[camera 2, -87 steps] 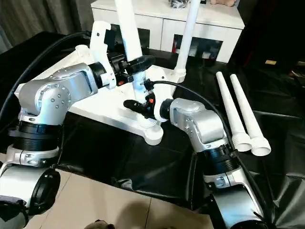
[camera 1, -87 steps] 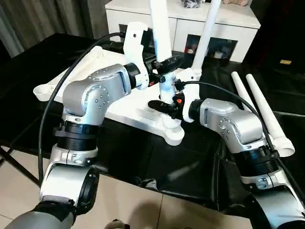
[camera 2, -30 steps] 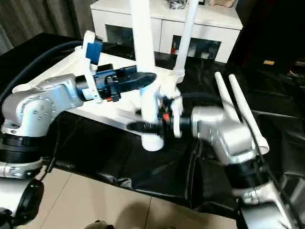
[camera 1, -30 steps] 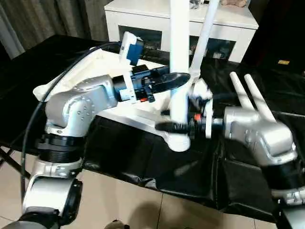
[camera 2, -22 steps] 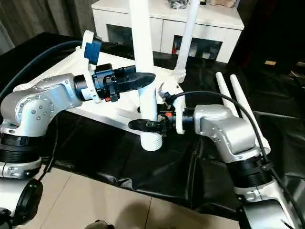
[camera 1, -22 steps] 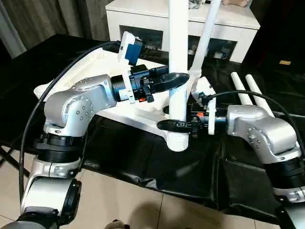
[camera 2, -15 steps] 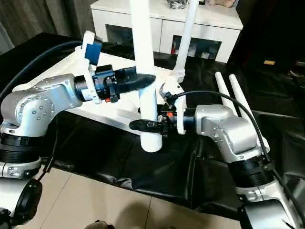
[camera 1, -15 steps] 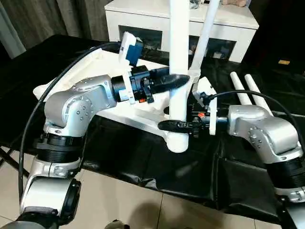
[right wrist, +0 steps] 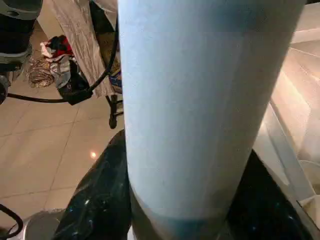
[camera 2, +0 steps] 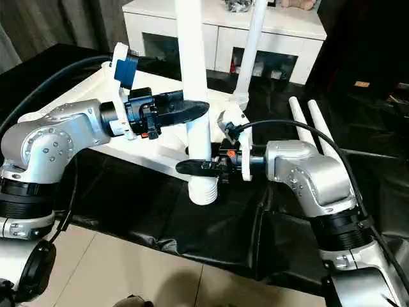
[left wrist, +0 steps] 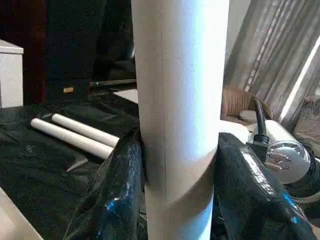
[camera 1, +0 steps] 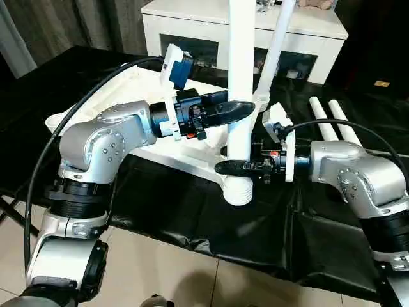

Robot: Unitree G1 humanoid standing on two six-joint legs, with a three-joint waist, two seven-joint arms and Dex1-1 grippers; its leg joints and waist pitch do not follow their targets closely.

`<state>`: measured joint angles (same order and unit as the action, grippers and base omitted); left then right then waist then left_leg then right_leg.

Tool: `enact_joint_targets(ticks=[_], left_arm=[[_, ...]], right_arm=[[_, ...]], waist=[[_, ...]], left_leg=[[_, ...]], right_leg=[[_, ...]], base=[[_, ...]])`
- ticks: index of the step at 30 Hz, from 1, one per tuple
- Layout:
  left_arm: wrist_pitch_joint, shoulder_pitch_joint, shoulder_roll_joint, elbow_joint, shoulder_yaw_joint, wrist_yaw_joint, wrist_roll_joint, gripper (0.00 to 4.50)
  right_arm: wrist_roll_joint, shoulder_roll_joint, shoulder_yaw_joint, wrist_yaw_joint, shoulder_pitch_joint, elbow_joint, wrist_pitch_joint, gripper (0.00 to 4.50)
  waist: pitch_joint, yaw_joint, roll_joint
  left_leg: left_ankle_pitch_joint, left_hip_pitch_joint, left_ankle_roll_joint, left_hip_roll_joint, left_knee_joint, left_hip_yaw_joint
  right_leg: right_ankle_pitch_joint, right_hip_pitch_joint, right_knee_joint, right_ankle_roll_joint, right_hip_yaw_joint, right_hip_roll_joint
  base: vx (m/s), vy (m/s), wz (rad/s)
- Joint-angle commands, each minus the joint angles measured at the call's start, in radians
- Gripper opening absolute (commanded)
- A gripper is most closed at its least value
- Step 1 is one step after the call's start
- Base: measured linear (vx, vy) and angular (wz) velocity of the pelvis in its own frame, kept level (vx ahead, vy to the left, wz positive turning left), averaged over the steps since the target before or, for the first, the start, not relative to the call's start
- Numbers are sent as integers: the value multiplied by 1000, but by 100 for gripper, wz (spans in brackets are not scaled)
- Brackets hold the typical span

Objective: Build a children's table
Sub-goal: Pick table leg

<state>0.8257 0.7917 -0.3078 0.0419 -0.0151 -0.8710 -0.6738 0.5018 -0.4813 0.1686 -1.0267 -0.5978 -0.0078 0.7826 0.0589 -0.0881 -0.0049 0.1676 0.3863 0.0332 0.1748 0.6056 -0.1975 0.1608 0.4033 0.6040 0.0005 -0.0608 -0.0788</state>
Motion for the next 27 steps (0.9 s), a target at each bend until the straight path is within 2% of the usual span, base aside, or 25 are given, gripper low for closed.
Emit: enact_joint_targets(ticks=[1,4,6,8,11,16,18,19,21,22,23,24,26,27], left_arm=[[-5,8,-10,-23,-9,-14,1,179],[8,10,-19,-17,-29,4,26,179],[22,11,-19,-15,-27,0,16,249],[59,8,-21,-12,-16,-10,-15,256],[65,5,-22,-9,-10,-19,-26,293],[49,1,-36,14,-7,-51,-23,330],[45,-1,-41,18,-5,-58,-23,341],[24,-5,-48,38,-4,-55,-3,343],[-8,-9,-55,51,-10,-55,24,362],[-157,-21,-87,110,-70,-54,154,375],[-212,-23,-98,133,-97,-50,204,381],[-311,-24,-118,181,-151,-35,296,386],[-497,-17,-148,290,-268,-9,463,418],[-542,-11,-148,338,-306,-1,505,424]], right_arm=[[1,-8,-3,3,-5,-30,6,189],[2,-3,-5,14,-3,-31,4,186],[1,-1,-6,17,-2,-31,5,185],[4,6,-16,31,1,-34,7,185],[9,16,-34,52,5,-38,6,185],[13,35,-137,154,-8,1,-7,185],[14,33,-153,166,-9,8,-11,185],[11,28,-181,193,-7,26,-14,185],[3,22,-192,206,-2,33,-21,185],[-39,5,-206,255,17,51,-49,185],[-59,0,-206,273,23,56,-62,185],[-100,-6,-201,311,35,66,-87,185],[-149,-1,-199,367,65,70,-133,184],[-153,13,-207,389,79,65,-139,184]], waist=[[-73,0,-3],[-73,1,-1],[-73,1,-1],[-73,1,2],[-73,2,4],[-72,3,7],[-72,3,6],[-72,2,13],[-72,4,8],[-70,4,9],[-69,6,7],[-70,7,3],[-73,7,4],[-73,5,6]], left_leg=[[224,-28,23,50,-69,27],[231,-29,28,51,-70,27],[229,-28,29,50,-70,27],[230,-29,32,50,-70,27],[237,-29,34,49,-70,27],[261,-33,46,48,-71,27],[262,-33,49,47,-72,28],[270,-34,55,47,-72,29],[278,-33,57,46,-73,29],[274,-30,52,46,-75,32],[282,-30,51,45,-74,31],[284,-31,56,45,-74,31],[277,-32,66,44,-75,30],[275,-31,64,43,-76,33]], right_leg=[[281,-44,-67,-197,43,-64],[285,-44,-67,-193,43,-64],[281,-44,-66,-194,43,-63],[278,-43,-64,-198,43,-63],[279,-42,-67,-199,44,-62],[304,-39,-70,-188,43,-60],[314,-39,-71,-184,43,-61],[319,-38,-71,-184,42,-60],[317,-39,-74,-179,41,-59],[320,-40,-80,-166,41,-60],[338,-39,-84,-150,42,-58],[348,-39,-82,-137,43,-58],[374,-39,-84,-95,46,-61],[380,-38,-87,-87,46,-62]], base=[[0,0,0],[0,0,0],[0,0,0],[0,0,0],[0,0,0],[0,0,0],[0,0,0],[0,0,0],[0,0,0],[0,0,0],[0,0,0],[0,0,0],[0,0,0],[0,0,0]])
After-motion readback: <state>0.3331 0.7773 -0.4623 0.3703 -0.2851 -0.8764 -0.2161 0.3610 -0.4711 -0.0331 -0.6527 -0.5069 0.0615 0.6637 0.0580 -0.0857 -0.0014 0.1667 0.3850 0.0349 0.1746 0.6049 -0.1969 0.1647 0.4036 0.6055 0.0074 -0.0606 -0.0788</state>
